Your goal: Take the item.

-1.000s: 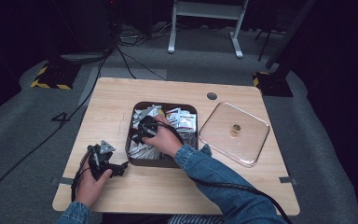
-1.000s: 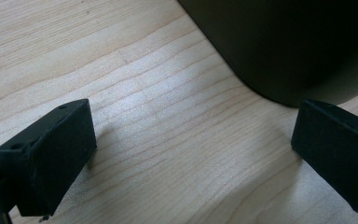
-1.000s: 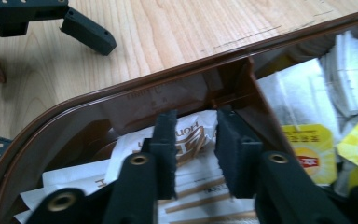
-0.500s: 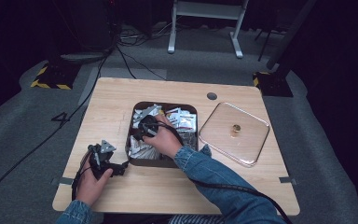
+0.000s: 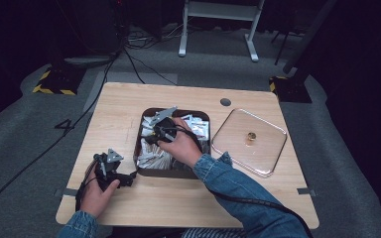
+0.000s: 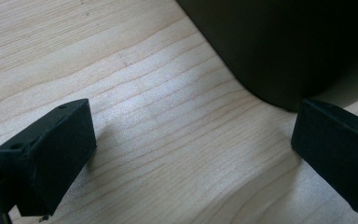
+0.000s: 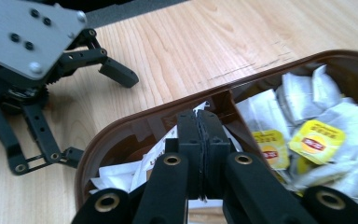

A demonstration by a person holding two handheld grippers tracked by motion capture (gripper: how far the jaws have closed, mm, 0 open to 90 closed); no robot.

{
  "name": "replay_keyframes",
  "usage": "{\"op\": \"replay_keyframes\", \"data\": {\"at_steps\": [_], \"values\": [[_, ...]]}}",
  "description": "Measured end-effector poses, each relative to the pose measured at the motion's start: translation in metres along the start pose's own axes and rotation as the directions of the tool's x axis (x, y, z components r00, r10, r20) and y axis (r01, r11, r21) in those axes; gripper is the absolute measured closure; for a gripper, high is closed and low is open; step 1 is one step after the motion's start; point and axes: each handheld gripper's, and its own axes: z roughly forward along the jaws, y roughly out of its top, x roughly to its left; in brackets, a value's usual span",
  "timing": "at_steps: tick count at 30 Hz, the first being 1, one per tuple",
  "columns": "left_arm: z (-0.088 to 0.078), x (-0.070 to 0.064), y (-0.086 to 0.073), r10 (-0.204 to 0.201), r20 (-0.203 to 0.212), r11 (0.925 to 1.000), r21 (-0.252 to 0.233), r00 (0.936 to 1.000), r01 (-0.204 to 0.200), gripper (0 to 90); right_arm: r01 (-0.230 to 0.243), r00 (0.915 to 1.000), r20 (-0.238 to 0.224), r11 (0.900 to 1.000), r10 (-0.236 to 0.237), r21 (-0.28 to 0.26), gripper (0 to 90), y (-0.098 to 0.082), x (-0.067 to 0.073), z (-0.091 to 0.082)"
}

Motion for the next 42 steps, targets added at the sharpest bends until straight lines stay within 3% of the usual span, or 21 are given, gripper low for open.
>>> {"op": "replay_keyframes", "data": {"at_steps": [12, 25, 35, 42], "values": [[0.000, 0.000, 0.000, 0.000, 0.000, 1.0000, 0.000, 1.0000, 0.000, 0.0, -0.030, 0.9994, 0.016, 0.998, 0.031, -0.062, 89.8, -0.009, -0.004, -0.040], [0.000, 0.000, 0.000, 0.000, 0.000, 1.0000, 0.000, 1.0000, 0.000, 0.0, -0.054, 0.9960, 0.065, 0.992, 0.061, -0.110, 89.8, -0.030, -0.011, -0.083], [0.000, 0.000, 0.000, 0.000, 0.000, 1.0000, 0.000, 1.0000, 0.000, 0.0, -0.096, 0.9874, 0.110, 0.984, 0.114, -0.152, 89.7, -0.055, -0.022, -0.124], [0.000, 0.000, 0.000, 0.000, 0.000, 1.0000, 0.000, 1.0000, 0.000, 0.0, -0.118, 0.9788, 0.150, 0.983, 0.140, -0.141, 89.7, -0.072, -0.029, -0.150]]}}
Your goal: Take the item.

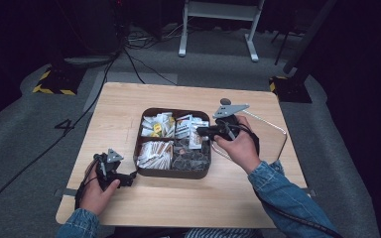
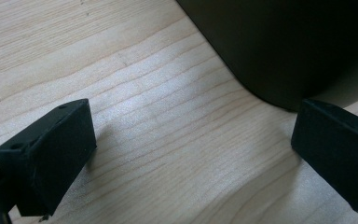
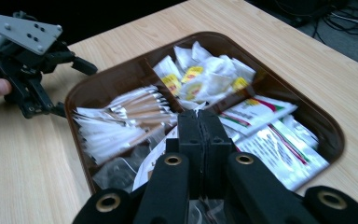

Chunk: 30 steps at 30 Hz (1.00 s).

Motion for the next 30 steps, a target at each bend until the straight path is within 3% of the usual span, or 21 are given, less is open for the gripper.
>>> {"op": "replay_keyframes", "data": {"at_steps": [17, 22, 30], "values": [[0.000, 0.000, 0.000, 0.000, 0.000, 1.0000, 0.000, 1.0000, 0.000, 0.0, -0.085, 0.9956, 0.038, 0.996, 0.085, -0.003, 89.7, -0.040, -0.016, -0.037], [0.000, 0.000, 0.000, 0.000, 0.000, 1.0000, 0.000, 1.0000, 0.000, 0.0, -0.088, 0.9944, 0.057, 0.996, 0.089, -0.022, 89.7, -0.054, -0.013, -0.046], [0.000, 0.000, 0.000, 0.000, 0.000, 1.0000, 0.000, 1.0000, 0.000, 0.0, -0.133, 0.9898, 0.045, 0.990, 0.135, -0.048, 89.7, -0.082, -0.011, -0.049]]}}
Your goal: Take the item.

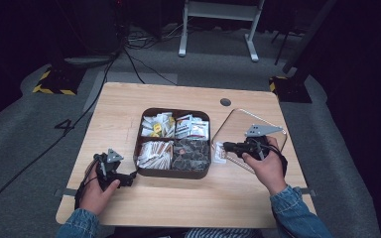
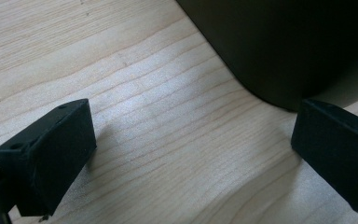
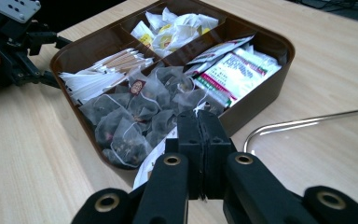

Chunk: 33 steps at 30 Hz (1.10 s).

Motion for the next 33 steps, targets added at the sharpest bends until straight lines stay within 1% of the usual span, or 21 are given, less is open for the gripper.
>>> {"op": "replay_keyframes", "data": {"at_steps": [2, 7, 8, 9, 11, 18, 27, 33], "values": [[0.000, 0.000, 0.000, 0.000, 0.000, 1.0000, 0.000, 1.0000, 0.000, 0.0, -0.016, 0.9998, -0.008, 1.000, 0.016, 0.001, 89.7, -0.008, -0.001, 0.002], [0.000, 0.000, 0.000, 0.000, 0.000, 1.0000, 0.000, 1.0000, 0.000, 0.0, -0.050, 0.9987, -0.006, 0.999, 0.050, 0.007, 89.7, -0.024, -0.005, 0.006], [0.000, 0.000, 0.000, 0.000, 0.000, 1.0000, 0.000, 1.0000, 0.000, 0.0, -0.064, 0.9979, -0.005, 0.998, 0.064, 0.012, 89.7, -0.031, -0.006, 0.008], [0.000, 0.000, 0.000, 0.000, 0.000, 1.0000, 0.000, 1.0000, 0.000, 0.0, -0.064, 0.9979, -0.005, 0.998, 0.064, 0.012, 89.7, -0.031, -0.006, 0.008], [0.000, 0.000, 0.000, 0.000, 0.000, 1.0000, 0.000, 1.0000, 0.000, 0.0, -0.068, 0.9977, -0.001, 0.997, 0.068, 0.030, 89.7, -0.037, -0.007, 0.010], [0.000, 0.000, 0.000, 0.000, 0.000, 1.0000, 0.000, 1.0000, 0.000, 0.0, -0.057, 0.9978, 0.036, 0.997, 0.055, 0.060, 89.7, -0.047, -0.006, 0.011], [0.000, 0.000, 0.000, 0.000, 0.000, 1.0000, 0.000, 1.0000, 0.000, 0.0, -0.082, 0.9959, 0.044, 0.994, 0.079, 0.077, 89.7, -0.060, -0.007, 0.009], [0.000, 0.000, 0.000, 0.000, 0.000, 1.0000, 0.000, 1.0000, 0.000, 0.0, -0.088, 0.9954, 0.048, 0.990, 0.083, 0.111, 89.5, -0.068, -0.008, 0.011]]}}
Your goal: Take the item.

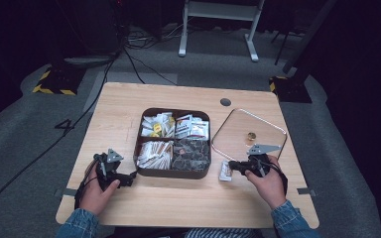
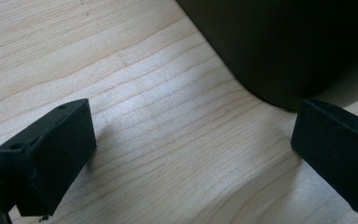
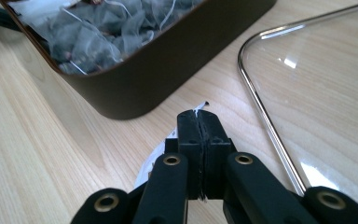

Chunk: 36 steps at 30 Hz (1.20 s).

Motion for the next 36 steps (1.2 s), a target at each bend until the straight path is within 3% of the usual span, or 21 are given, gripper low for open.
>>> {"op": "replay_keyframes", "data": {"at_steps": [13, 19, 22, 25, 36], "values": [[0.000, 0.000, 0.000, 0.000, 0.000, 1.0000, 0.000, 1.0000, 0.000, 0.1, 0.000, 0.9995, 0.032, 0.994, -0.004, 0.112, 85.3, -0.013, -0.005, 0.015], [0.000, 0.000, 0.000, -0.001, -0.002, 1.0000, 0.000, 1.0000, 0.001, 0.1, 0.018, 0.9981, 0.056, 0.992, -0.026, 0.127, 81.7, -0.018, -0.005, 0.017], [0.000, 0.000, 0.000, -0.002, -0.002, 1.0000, 0.000, 1.0000, 0.002, 0.0, 0.034, 0.9964, 0.073, 0.992, -0.043, 0.122, 73.9, -0.021, -0.005, 0.018], [-0.001, -0.001, -0.001, -0.011, -0.014, 0.9999, 0.002, 0.9998, 0.011, 0.0, 0.076, 0.9901, 0.110, 0.992, -0.087, 0.095, 60.5, -0.024, -0.006, 0.017], [-0.001, -0.003, -0.001, -0.023, -0.020, 0.9997, 0.005, 0.9995, 0.024, 0.0, 0.047, 0.9942, 0.098, 0.998, -0.044, -0.030, 53.3, -0.023, -0.007, 0.004]]}}
